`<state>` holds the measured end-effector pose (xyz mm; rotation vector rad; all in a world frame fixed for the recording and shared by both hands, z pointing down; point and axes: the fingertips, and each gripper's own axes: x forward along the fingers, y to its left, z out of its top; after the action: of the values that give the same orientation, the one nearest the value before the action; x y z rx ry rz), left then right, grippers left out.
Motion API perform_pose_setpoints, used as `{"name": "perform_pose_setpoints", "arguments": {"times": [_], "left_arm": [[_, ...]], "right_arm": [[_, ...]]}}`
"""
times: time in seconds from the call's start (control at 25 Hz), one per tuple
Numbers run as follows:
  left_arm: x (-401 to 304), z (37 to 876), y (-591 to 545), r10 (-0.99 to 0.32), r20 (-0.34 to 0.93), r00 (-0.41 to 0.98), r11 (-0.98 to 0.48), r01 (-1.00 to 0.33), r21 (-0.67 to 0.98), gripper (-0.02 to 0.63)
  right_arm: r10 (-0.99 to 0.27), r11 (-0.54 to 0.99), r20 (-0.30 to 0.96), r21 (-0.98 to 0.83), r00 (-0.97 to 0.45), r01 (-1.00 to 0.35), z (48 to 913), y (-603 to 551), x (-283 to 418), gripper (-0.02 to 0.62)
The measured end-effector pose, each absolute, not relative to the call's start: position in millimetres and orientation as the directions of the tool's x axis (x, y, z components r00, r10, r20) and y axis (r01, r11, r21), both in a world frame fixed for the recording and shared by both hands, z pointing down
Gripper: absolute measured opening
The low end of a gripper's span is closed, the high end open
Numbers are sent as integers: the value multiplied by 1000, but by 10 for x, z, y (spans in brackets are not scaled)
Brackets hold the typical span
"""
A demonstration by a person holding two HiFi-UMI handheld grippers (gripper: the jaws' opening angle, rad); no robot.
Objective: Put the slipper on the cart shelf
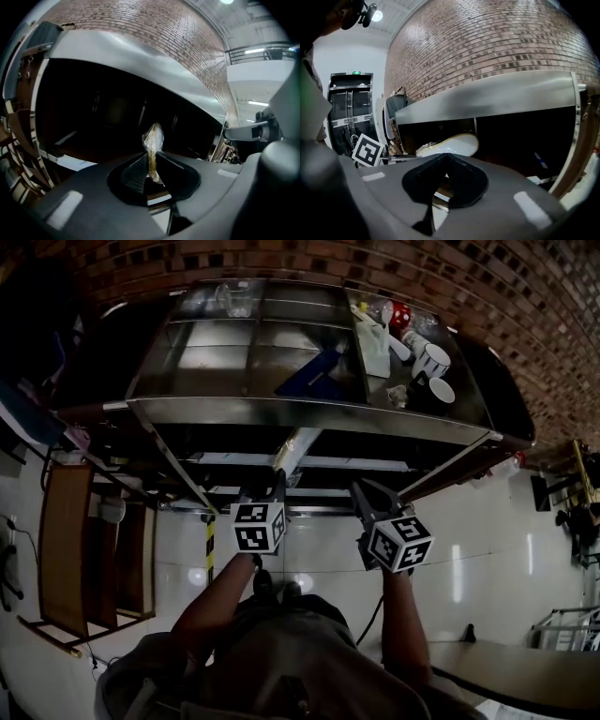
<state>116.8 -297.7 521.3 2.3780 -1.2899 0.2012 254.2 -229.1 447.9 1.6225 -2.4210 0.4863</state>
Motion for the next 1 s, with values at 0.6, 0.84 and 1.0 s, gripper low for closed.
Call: {"name": "perform_pose_setpoints", "arguments": {"times": [0.6,0.84,1.0], "left_arm": [[2567,5469,-3232,-765,358,535,-418,-836,356,58],[2815,5639,-3310,-791,379,480,-354,-865,356,59],[2884,5802,-3319,-769,447,458,-344,-885,315,69]], "right_arm": [[-874,316,329,-177,-358,-932,4530,-2320,3875,0],[-852,363,329,-188,-407,-913,4577,-2434,4149,0],[-844,387,317,-199,-432,-901,4575,-2518,4186,0]]}}
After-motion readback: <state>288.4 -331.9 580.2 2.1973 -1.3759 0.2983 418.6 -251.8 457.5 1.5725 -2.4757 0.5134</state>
